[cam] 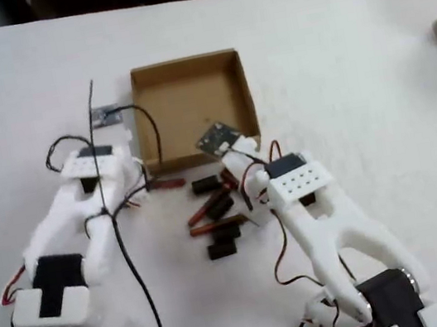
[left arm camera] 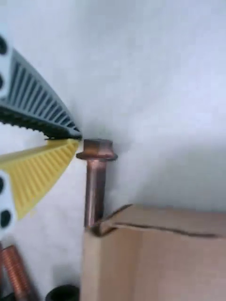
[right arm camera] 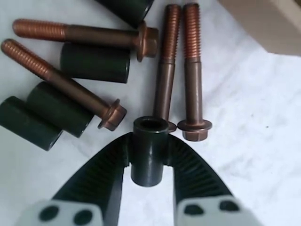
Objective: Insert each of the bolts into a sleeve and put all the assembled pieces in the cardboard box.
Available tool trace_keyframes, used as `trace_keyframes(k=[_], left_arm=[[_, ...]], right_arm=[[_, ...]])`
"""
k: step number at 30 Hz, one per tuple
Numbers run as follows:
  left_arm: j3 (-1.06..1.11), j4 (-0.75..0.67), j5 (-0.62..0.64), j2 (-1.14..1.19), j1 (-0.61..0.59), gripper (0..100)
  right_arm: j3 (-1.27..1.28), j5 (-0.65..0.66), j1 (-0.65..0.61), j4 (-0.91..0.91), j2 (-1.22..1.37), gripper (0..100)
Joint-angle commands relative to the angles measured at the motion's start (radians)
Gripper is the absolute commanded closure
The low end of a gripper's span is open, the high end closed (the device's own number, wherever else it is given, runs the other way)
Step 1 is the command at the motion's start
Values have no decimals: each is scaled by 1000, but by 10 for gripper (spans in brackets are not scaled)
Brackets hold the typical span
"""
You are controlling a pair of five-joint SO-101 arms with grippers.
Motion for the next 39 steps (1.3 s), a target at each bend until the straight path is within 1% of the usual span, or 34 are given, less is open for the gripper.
trace_keyframes(k=[1,7,9,11,13,14,16,20,21,23,25,27,30,32,35,39], left_arm=[[-68,-74,15,-2,-8,979],[-72,-201,18,-7,-7,979],[-72,-189,57,-13,-4,979],[-71,-132,133,-38,-2,977],[-46,-101,198,-107,1,976],[-15,-112,216,-148,13,975],[71,-158,229,-231,41,943],[222,-213,232,-389,108,813],[250,-222,232,-418,122,796],[270,-230,232,-435,145,817],[253,-230,232,-420,139,872],[218,-230,232,-363,125,889],[141,-213,232,-234,116,857],[77,-169,232,-156,116,840],[-15,-112,265,-67,113,835],[-91,-107,299,4,61,835]], right_arm=[[-15,12,-2,-13,4,980],[-15,12,-2,-13,4,980],[-15,12,-2,-13,4,980],[-15,12,-2,-13,4,980],[-15,12,-2,-13,4,980],[-15,12,-2,-13,4,980],[-15,12,-4,-13,4,980],[-15,12,-4,-13,4,980],[-15,12,-4,-13,4,980],[-15,12,-4,-13,4,980],[-15,14,-4,-13,4,980],[-15,14,-4,-13,4,980],[-15,14,-4,-13,4,980],[-15,14,-4,-13,4,980],[-15,14,-4,-13,4,980],[0,54,-4,-18,-4,980]])
